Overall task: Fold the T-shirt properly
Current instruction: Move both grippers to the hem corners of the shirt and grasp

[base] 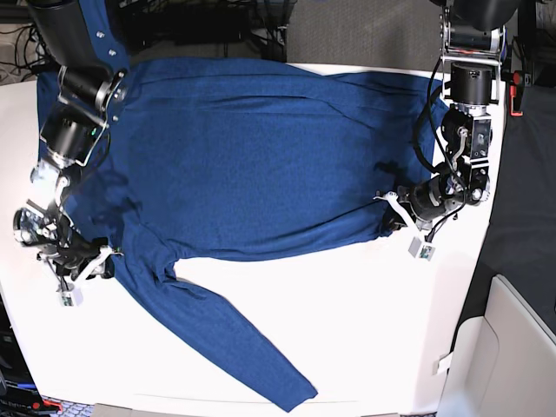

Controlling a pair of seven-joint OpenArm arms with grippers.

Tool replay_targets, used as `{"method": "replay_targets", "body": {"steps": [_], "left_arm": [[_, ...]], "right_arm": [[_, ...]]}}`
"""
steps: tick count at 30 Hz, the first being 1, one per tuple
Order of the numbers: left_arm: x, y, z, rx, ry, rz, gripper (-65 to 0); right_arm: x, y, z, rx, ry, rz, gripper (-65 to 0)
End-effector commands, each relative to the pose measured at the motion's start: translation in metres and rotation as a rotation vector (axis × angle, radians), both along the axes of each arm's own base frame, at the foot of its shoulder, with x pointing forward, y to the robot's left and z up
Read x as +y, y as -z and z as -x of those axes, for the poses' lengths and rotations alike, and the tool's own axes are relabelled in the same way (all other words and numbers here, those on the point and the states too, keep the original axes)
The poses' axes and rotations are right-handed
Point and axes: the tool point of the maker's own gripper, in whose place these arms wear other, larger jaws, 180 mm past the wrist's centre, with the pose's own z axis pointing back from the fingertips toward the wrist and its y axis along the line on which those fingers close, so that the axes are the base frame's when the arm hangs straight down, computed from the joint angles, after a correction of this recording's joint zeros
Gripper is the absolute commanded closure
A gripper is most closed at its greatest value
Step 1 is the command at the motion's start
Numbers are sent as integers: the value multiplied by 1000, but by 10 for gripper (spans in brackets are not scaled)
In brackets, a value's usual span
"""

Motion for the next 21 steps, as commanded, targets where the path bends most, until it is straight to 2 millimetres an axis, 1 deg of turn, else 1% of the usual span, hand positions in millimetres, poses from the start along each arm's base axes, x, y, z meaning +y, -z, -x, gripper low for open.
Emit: {"method": "replay_targets", "body": {"steps": [1,4,7,13,14,17,20,21], "left_arm": [[5,-20,-14,-66,-1,0,-2],[6,-18,-12,-59,-1,-2,-2],[6,-18,-12,-59,-1,-2,-2],[6,-18,-12,-59,-1,-2,-2],[6,-18,-12,-59,-1,-2,-2],[6,-18,-12,-59,-1,-2,-3],[6,-18,-12,-59,-1,-2,-3],[6,-18,-12,-59,-1,-2,-3]], "right_arm": [[-8,-26,-17,-73,5,12,-244],[-8,-16,-22,-55,-3,29,-244],[-12,-8,-20,-40,-8,67,-244],[-22,0,-14,2,-9,143,-244],[-24,-1,-14,3,-7,152,-244],[-46,-5,-10,7,39,182,-244],[-50,-2,-6,18,44,191,-244],[-50,5,-2,32,43,192,-244]]}}
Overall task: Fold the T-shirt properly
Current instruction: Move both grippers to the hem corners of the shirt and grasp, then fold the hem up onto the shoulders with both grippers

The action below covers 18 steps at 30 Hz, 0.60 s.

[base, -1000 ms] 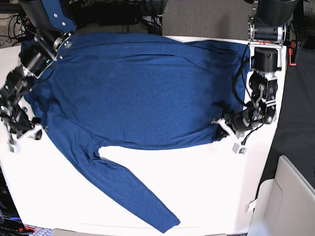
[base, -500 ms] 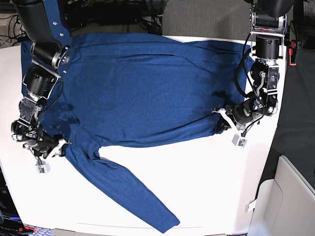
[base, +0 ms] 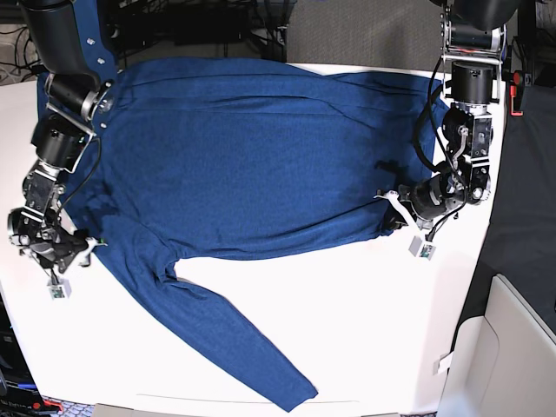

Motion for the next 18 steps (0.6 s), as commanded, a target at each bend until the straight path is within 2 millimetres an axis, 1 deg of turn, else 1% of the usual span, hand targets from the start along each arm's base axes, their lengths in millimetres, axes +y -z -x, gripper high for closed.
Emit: {"method": "replay_targets", "body": {"steps": [1,4,8,12,16,17,18], "left_arm": [[4,-20,-15,-63,-2,2,-3],[4,-20,-15,-63,-2,2,-3],[4,-20,-15,-65,-3,4,-3],[4,-20,-15,-65,-3,4,-3],[4,-20,-15,-65,-3,4,-3],[4,-20,-15,-65,-3,4,-3],[4,-20,-15,-65,-3,4,-3]], "right_arm": [[1,-12,-9,-48,-9,-9,-244],[2,8,3,4,-9,-28,-244],[10,38,19,77,-15,-68,-244],[14,49,29,97,-12,-94,-242],[25,57,39,137,-17,-166,-238],[27,59,42,149,-10,-188,-228],[29,60,43,155,-5,-206,-198]]}}
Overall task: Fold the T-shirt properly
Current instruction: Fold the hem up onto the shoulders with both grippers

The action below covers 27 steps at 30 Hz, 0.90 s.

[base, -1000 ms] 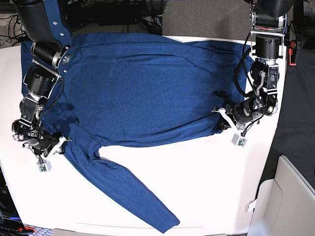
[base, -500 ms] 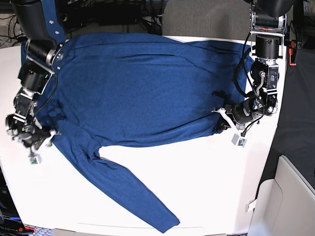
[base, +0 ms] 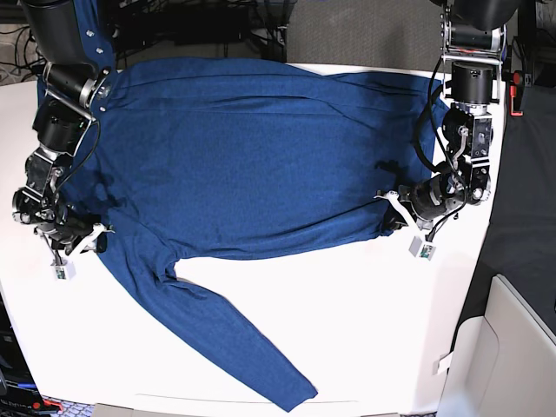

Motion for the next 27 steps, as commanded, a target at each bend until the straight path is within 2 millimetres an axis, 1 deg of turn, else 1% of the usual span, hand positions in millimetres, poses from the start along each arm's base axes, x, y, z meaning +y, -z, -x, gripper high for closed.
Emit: {"method": "replay_targets", "body": {"steps": [1,3,4,5,6,9,13,14,16,18,21,23,27], "left_arm": [[4,-20,-15,-64,-2,4,-3],[4,-20,-15,-64,-2,4,-3],[4,-20,-15,-64,-2,4,-3],[4,-20,-15,-64,-2,4,-3],[4,-20,-15,-64,-2,4,-3],[4,-20,-15,-64,-2,4,-3],[3,-20,-15,-65,-1,4,-3],[3,-22,-15,-71,1,4,-3],[0,-27,-14,-87,12,1,-3],[-4,-35,-10,-116,23,0,-3],[5,-49,-2,-167,-8,4,-3],[11,-54,8,-186,-25,1,-3],[24,-56,29,-197,-55,-12,-3]], "right_arm": [[2,19,21,131,-31,19,-157],[3,19,22,135,-21,-4,-62],[3,19,23,136,-17,-16,-26],[4,20,25,142,-14,-29,-3],[6,22,28,145,-11,-48,-5],[-2,11,36,123,3,-55,-8],[1,-7,46,77,-2,-89,-8],[3,-10,50,67,-7,-100,-8],[-1,-25,56,36,-17,-93,-8],[3,-35,64,-4,-35,-114,-8],[9,-52,76,-65,-69,-149,-8],[15,-57,87,-81,-88,-182,-8],[5,-66,113,-120,-57,-215,-8]]}}
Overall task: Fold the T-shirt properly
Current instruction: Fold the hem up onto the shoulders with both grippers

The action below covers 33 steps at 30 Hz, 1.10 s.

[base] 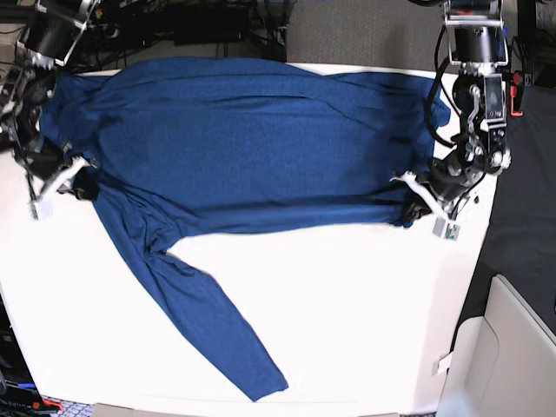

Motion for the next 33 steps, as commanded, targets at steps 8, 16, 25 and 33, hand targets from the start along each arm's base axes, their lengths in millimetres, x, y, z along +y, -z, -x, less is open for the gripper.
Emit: {"method": "replay_targets", "body": {"steps": [8,16,25,33], "left_arm": [[21,-24,29,-71,-34,-29,-3],[8,-29,62,-67,10,-55,-3],[13,-24,87,-33,4,-73,-3],[24,-4,106,39,-27,-74,-5]], "right_arm": [[-22,-31,38,-53,35,2,-8],[-31,-47,71,-75,60,17,-8],[-45,-58,99,-67,84,26,-8],[-51,-46,107,7,82,79,-9]]}}
